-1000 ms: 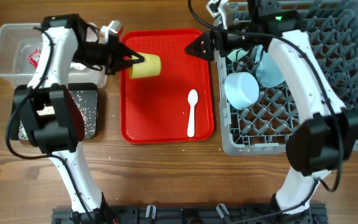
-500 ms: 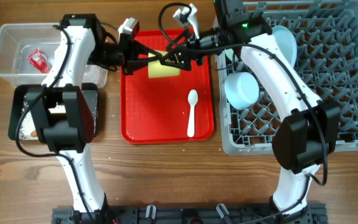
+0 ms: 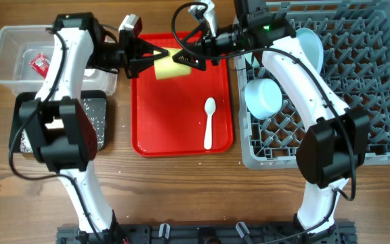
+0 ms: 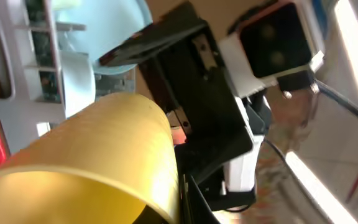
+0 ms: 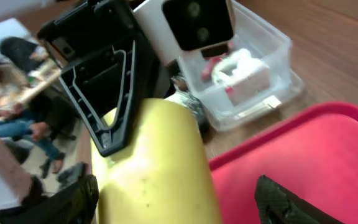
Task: Sort waste into correct bins and load items into the dishwasher rack
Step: 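Lift the yellow cup and pass it to the right gripper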
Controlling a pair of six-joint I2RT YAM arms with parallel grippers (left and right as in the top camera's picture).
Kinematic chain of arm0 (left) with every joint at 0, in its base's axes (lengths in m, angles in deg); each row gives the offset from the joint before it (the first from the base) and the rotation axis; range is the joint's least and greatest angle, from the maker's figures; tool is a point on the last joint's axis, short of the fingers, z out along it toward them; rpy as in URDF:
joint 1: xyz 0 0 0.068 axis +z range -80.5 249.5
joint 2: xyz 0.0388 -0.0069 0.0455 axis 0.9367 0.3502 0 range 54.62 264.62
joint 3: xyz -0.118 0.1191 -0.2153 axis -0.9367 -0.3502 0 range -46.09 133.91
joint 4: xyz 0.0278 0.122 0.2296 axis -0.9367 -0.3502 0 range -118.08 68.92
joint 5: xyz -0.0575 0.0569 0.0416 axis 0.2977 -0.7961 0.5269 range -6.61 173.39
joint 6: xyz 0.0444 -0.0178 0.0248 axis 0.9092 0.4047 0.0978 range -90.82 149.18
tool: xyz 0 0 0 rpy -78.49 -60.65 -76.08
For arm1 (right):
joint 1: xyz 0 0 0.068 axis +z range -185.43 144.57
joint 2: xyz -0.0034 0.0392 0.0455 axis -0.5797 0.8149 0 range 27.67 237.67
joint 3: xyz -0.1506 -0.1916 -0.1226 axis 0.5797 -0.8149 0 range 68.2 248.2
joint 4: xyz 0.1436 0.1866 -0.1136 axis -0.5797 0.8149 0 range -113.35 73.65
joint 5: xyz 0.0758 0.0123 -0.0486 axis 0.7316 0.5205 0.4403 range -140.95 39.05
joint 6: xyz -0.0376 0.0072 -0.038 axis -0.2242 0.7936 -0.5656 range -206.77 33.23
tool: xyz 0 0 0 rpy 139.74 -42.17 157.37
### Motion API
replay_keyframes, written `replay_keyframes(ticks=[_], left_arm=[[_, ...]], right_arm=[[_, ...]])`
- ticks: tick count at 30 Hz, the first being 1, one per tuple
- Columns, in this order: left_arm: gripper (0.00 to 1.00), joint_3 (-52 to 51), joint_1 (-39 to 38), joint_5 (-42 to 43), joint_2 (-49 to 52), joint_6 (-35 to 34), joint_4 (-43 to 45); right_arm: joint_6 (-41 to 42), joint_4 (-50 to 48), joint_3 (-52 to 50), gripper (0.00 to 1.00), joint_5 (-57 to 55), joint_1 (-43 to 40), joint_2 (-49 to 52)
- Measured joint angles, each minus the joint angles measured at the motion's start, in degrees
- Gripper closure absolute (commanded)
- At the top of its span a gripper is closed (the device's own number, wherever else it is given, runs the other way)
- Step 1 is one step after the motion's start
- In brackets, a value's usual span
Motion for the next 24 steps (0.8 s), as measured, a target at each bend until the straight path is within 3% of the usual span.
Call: replay_keyframes(ticks=[5,20,22,24], left_arm=[[0.96,0.6,1.3,-0.2,-5.2,0.0,3.0],[0.96,0.8,1.2,0.2,-6.1,0.0,3.1],[0.96,0.8,1.2,0.2,-6.1,0.0,3.1],[0.96,0.8,1.2,0.3,-6.1,0.0,3.1]], right_arm=[[0.4,-1.1,0.0,0.19,6.2,0.1,0.0],[0.4,-4.3,0.0,0.38,11.6,0.0,0.0],[0.3,-4.3,0.0,0.38,11.7,0.0,0.0],[0.4,-4.2,0.0,0.26,11.7,0.1,0.0]])
